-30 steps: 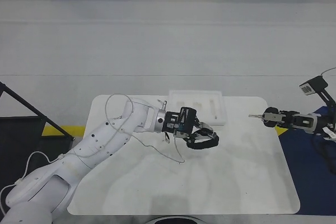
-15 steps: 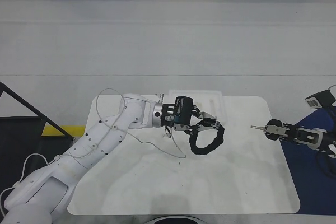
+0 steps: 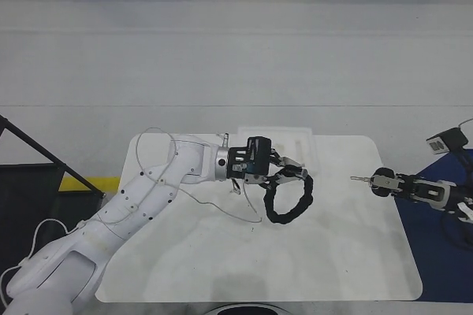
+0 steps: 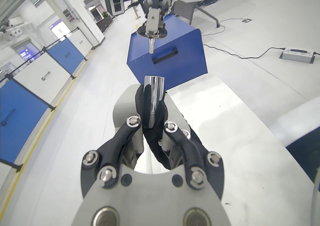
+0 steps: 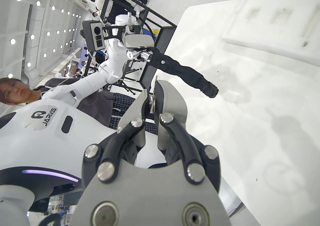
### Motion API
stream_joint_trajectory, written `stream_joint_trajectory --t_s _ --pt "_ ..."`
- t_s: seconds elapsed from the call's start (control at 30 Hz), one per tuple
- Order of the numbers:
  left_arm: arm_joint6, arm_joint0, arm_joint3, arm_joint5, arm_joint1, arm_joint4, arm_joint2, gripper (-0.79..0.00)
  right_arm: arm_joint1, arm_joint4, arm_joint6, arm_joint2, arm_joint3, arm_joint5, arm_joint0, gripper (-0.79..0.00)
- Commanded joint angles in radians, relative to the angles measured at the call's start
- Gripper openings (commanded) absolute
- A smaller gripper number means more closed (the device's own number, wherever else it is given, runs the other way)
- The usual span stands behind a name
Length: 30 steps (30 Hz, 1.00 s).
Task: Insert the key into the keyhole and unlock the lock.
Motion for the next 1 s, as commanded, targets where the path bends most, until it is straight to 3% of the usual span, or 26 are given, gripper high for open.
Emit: stream_joint_trajectory --t_s 0.0,0.27,0.57,0.97 --pt "-0.023 0.008 -0.006 0.030 -0.004 -0.017 -0.003 -0.785 0.001 -0.024 -0.017 -0.008 -0.005 0.016 0.001 -0.785" --pt "-0.101 -0.062 0.027 0.086 -0.050 0.045 0.058 -0.785 0.006 -0.120 -0.082 0.002 -0.098 0.093 -0.037 -0.785" --pt "0.015 -0.147 0.145 0.131 -0.123 0.116 0.148 -0.785 0.013 -0.153 -0.086 0.062 -0.208 0.136 -0.092 -0.785" --pt "0.168 -0.194 0.275 0.128 -0.191 0.185 0.213 -0.785 0.013 -0.253 -0.196 0.074 -0.298 0.140 -0.134 -0.785"
